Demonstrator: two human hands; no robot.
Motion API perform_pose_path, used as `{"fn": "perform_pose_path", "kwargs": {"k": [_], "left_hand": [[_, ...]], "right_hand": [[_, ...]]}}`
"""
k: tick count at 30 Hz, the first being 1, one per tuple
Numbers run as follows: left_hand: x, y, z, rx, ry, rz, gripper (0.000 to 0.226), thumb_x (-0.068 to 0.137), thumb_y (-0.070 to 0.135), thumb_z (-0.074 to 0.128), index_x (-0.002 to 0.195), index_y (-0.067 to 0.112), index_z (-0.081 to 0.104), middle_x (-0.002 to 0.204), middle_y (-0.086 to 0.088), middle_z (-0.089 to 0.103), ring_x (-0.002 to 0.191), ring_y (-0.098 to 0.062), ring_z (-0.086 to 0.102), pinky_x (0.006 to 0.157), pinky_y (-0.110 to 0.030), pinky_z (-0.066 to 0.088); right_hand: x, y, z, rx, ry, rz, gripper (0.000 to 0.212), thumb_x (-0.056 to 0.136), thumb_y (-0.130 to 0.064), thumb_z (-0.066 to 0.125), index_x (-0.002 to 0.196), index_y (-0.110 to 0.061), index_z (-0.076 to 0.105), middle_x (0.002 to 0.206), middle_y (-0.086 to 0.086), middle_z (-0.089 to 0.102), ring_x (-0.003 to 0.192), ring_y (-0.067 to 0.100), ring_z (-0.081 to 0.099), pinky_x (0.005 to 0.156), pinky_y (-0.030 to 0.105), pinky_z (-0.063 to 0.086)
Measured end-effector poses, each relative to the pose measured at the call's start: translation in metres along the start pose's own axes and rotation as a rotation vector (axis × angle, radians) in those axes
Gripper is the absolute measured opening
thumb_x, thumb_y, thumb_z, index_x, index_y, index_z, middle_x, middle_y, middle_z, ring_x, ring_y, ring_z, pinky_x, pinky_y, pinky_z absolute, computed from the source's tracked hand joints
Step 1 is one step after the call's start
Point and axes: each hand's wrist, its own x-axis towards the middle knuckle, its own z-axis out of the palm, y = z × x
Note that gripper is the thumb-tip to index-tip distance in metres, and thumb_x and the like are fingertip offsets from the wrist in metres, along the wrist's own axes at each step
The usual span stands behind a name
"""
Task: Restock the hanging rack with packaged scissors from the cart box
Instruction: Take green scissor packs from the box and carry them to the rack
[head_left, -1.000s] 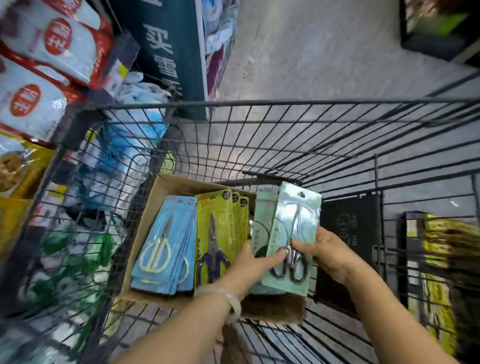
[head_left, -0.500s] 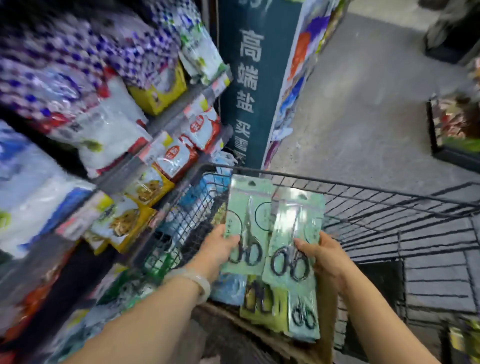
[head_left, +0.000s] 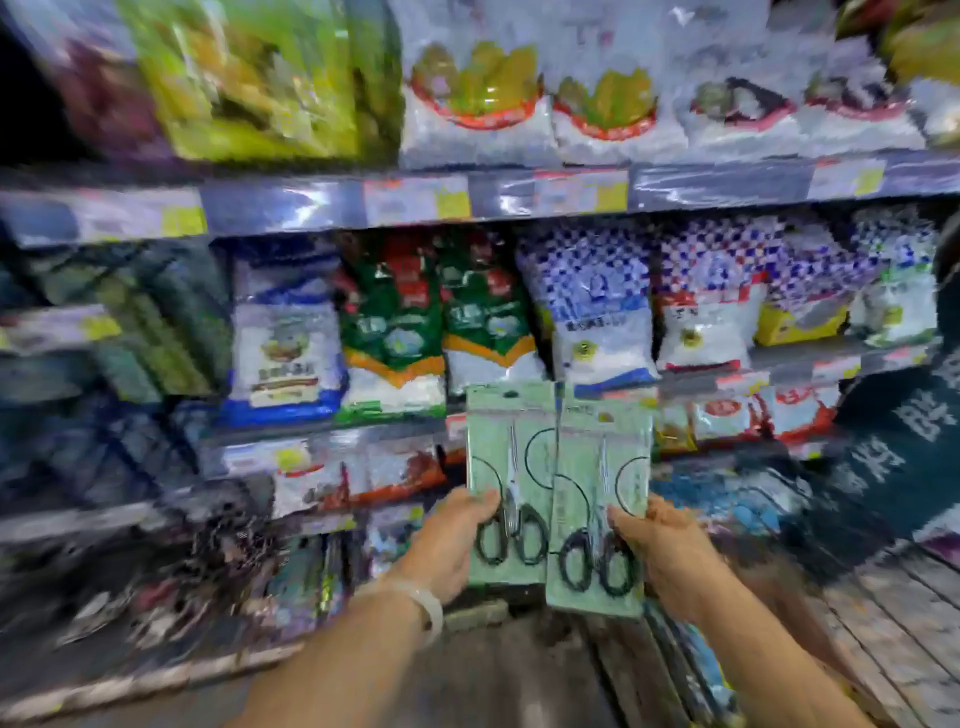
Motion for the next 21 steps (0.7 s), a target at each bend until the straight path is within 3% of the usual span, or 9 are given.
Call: {"fn": "perform_pose_path", "kwargs": {"k": [3,7,9,10,12,14,16,19,21], "left_hand": [[-0.037,-0.004,-0.086,0.004,0.223,0.077,0.032,0.096,0.025,0.053,0.125,0.012,0.053,0.132,0.000,0.056,0.124,-0.020,0.050,0.111,-0.040,0.034],[-0.100,-0.012,-0.196,-0.048,0.419,0.110,0.047,0.093,0.035,0.056,0.131,0.007,0.050,0.133,0.004,0.052,0.126,-0.016,0.045,0.111,-0.040,0.031],[-0.133,-0.021,-0.248,-0.079,0.512,0.136,0.067,0.080,0.051,0.063,0.133,0.012,0.051,0.137,0.002,0.053,0.128,-0.019,0.047,0.113,-0.044,0.032],[-0.146,-0.029,-0.276,-0.076,0.564,0.162,0.071,0.069,0.058,0.064,0.127,0.017,0.057,0.134,0.000,0.058,0.124,-0.021,0.052,0.110,-0.048,0.036],[-0.164,-0.054,-0.341,-0.091,0.641,0.169,0.060,0.058,0.063,0.061,0.104,0.025,0.068,0.119,-0.002,0.067,0.112,-0.023,0.061,0.102,-0.049,0.045],[-0.183,-0.076,-0.399,-0.106,0.717,0.156,0.069,0.055,0.067,0.060,0.107,0.024,0.068,0.120,-0.001,0.067,0.113,-0.023,0.060,0.102,-0.047,0.045],[-0.221,-0.074,-0.437,-0.150,0.760,0.158,0.071,0.060,0.065,0.063,0.114,0.018,0.067,0.121,-0.002,0.067,0.113,-0.023,0.061,0.102,-0.045,0.046],[-0.288,-0.058,-0.480,-0.124,0.794,0.165,0.033,0.089,0.034,0.060,0.104,0.006,0.069,0.099,-0.006,0.071,0.092,-0.023,0.065,0.082,-0.033,0.052],[-0.309,-0.059,-0.517,-0.173,0.809,0.183,0.024,0.093,0.024,0.058,0.099,0.004,0.070,0.092,-0.009,0.073,0.087,-0.028,0.068,0.074,-0.032,0.054]], "right_hand": [[-0.010,-0.001,0.089,-0.123,-0.192,-0.044,0.015,0.090,-0.008,0.059,0.100,-0.016,0.068,0.104,0.003,0.072,0.099,0.023,0.066,0.093,0.041,0.049],[-0.042,0.001,0.209,-0.235,-0.393,-0.109,0.013,0.088,-0.010,0.063,0.094,-0.021,0.067,0.099,-0.002,0.070,0.096,0.016,0.064,0.088,0.032,0.047],[-0.063,0.007,0.267,-0.309,-0.493,-0.129,0.012,0.088,-0.013,0.063,0.095,-0.021,0.067,0.101,-0.002,0.070,0.097,0.017,0.064,0.091,0.033,0.046],[-0.075,0.011,0.294,-0.333,-0.547,-0.129,0.011,0.089,-0.014,0.062,0.095,-0.022,0.066,0.102,-0.001,0.070,0.099,0.017,0.063,0.093,0.033,0.045],[-0.103,0.022,0.350,-0.374,-0.630,-0.133,0.008,0.089,-0.015,0.062,0.093,-0.020,0.066,0.106,0.002,0.071,0.101,0.019,0.064,0.095,0.034,0.045],[-0.129,0.034,0.399,-0.394,-0.679,-0.153,0.007,0.090,-0.015,0.061,0.091,-0.020,0.066,0.109,0.004,0.070,0.102,0.021,0.064,0.097,0.035,0.046],[-0.159,0.046,0.445,-0.408,-0.739,-0.149,0.008,0.091,-0.017,0.060,0.091,-0.024,0.065,0.110,0.001,0.069,0.105,0.021,0.063,0.100,0.038,0.046],[-0.198,0.066,0.513,-0.405,-0.784,-0.132,0.011,0.092,-0.019,0.059,0.090,-0.028,0.064,0.110,-0.002,0.068,0.104,0.019,0.063,0.099,0.038,0.046],[-0.217,0.077,0.553,-0.380,-0.791,-0.121,0.013,0.091,-0.016,0.058,0.091,-0.026,0.065,0.109,0.000,0.069,0.103,0.020,0.063,0.098,0.039,0.047]]}}
